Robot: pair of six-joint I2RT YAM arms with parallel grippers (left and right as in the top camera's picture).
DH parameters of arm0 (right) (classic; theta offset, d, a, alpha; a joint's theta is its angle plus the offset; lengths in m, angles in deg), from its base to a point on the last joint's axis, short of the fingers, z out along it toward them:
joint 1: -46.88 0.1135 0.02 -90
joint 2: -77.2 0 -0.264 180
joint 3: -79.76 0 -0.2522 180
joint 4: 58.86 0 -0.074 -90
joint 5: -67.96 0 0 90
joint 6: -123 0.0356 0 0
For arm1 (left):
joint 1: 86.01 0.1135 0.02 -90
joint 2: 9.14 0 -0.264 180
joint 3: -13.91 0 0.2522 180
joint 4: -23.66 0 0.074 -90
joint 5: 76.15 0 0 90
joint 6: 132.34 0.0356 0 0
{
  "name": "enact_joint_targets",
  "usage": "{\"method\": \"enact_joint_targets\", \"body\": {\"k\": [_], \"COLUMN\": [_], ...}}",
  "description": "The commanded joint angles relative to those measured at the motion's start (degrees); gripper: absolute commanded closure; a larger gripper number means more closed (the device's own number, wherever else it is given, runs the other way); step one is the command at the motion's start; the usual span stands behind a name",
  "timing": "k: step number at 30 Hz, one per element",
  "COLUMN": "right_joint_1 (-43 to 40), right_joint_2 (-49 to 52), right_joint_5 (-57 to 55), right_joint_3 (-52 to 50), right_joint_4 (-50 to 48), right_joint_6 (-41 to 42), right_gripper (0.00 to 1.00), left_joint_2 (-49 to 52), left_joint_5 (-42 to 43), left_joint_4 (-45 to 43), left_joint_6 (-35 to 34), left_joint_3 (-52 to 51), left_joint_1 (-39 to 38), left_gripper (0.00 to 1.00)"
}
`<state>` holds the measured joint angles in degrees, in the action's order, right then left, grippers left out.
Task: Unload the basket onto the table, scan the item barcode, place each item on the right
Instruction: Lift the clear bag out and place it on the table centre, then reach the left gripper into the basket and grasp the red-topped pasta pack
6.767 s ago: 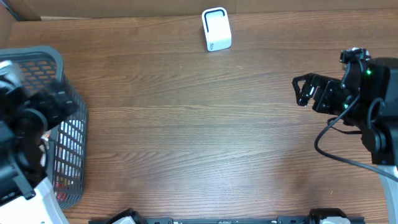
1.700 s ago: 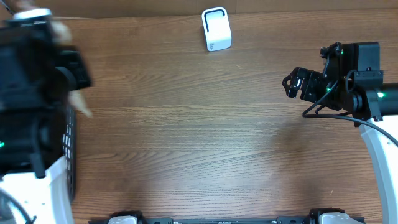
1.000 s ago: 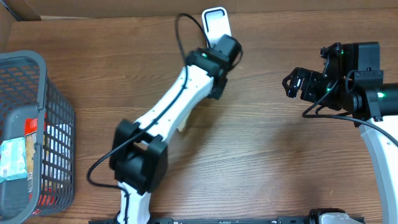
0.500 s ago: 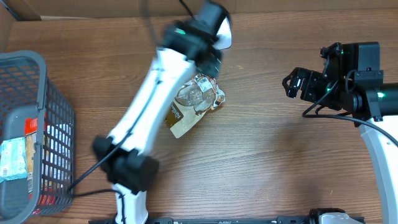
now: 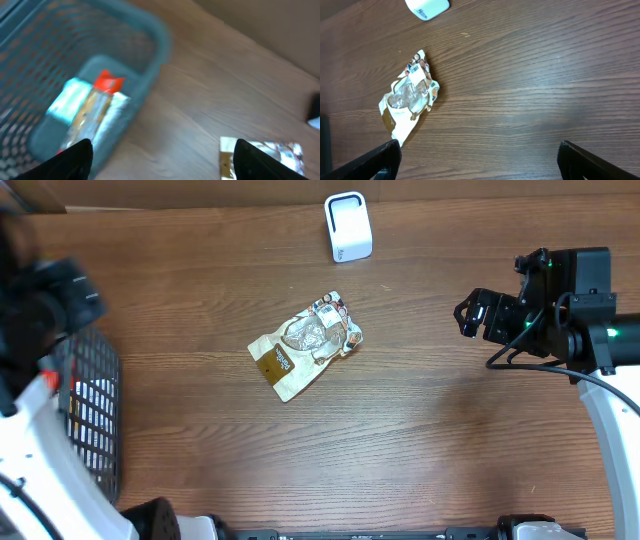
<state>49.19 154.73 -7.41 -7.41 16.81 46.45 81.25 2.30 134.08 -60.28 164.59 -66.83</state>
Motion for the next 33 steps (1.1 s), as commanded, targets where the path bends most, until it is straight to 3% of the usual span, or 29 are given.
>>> {"method": "enact_joint_targets", "body": {"k": [1, 3, 8, 10, 22, 26, 33], "right_joint_1": [0.26, 0.26, 0.26, 0.26, 0.26, 0.26, 0.26], "right_joint_2": [-0.15, -0.15, -0.15, -0.15, -0.15, -0.15, -0.15], "right_joint_5": [0.02, 0.02, 0.02, 0.02, 0.02, 0.02, 0.02], "right_joint_3": [1.66, 1.66, 1.66, 1.66, 1.66, 1.66, 1.66], "right_joint_4": [-0.26, -0.26, -0.26, -0.26, -0.26, -0.26, -0.26], "right_joint_6": [-0.22, -0.22, -0.22, -0.22, -0.22, -0.2, -0.22], "right_gripper": [0.0, 0.0, 0.0, 0.0, 0.0, 0.0, 0.0], "left_joint_2": [-0.09, -0.07, -0.13, -0.13, 3.93, 6.86, 14.93], "left_joint_5": [9.73, 16.09, 24.44, 25.16, 17.18, 17.14, 16.94], "left_joint_4": [0.09, -0.72, -6.45, -9.51, -30.05, -33.05, -35.95], "left_joint_6": [5.73, 8.85, 8.66, 8.04, 10.51, 10.62, 23.37], "left_joint_3": [-2.95, -5.73, -16.15, -20.87, -46.58, -50.66, -51.98], "left_joint_1": [13.35, 22.38, 38.23, 41.07, 41.51, 41.51, 41.51], "left_gripper": [0.19, 0.22, 0.32, 0.32, 0.32, 0.19, 0.19]}}
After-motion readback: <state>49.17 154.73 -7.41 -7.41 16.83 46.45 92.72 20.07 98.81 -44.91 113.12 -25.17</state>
